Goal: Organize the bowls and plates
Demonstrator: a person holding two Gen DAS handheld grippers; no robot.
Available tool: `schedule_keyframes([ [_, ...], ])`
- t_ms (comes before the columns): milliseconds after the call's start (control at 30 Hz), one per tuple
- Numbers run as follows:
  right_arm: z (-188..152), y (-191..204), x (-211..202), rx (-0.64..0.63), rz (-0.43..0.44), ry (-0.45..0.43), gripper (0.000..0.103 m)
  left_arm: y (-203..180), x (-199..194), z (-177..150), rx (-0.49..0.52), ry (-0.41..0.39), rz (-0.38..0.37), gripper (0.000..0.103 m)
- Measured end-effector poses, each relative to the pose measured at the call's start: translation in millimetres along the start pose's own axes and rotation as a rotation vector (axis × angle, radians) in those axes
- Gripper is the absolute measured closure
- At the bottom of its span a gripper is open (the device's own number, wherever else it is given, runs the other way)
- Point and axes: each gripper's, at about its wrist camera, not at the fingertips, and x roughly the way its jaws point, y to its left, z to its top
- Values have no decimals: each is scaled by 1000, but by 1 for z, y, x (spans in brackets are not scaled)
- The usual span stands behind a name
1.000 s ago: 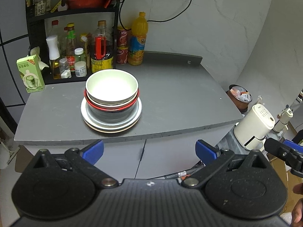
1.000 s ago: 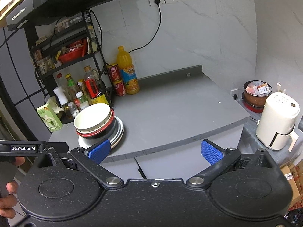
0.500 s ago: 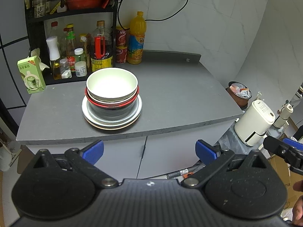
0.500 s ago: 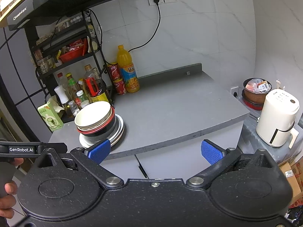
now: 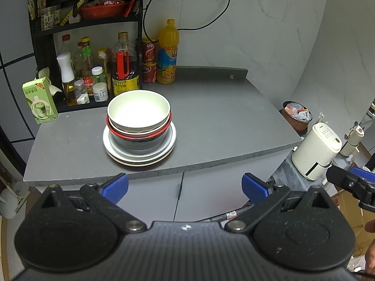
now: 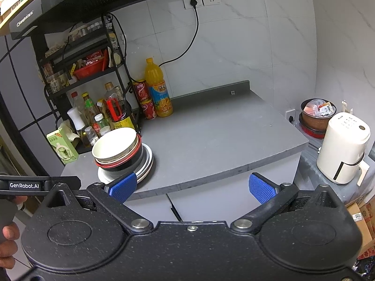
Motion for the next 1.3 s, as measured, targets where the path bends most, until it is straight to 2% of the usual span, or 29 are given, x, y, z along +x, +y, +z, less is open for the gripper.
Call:
schedule_keyframes([
  [1300,5,-3,-9,-16,-11,-12,0,1,-2,7,10,0,-8,1],
])
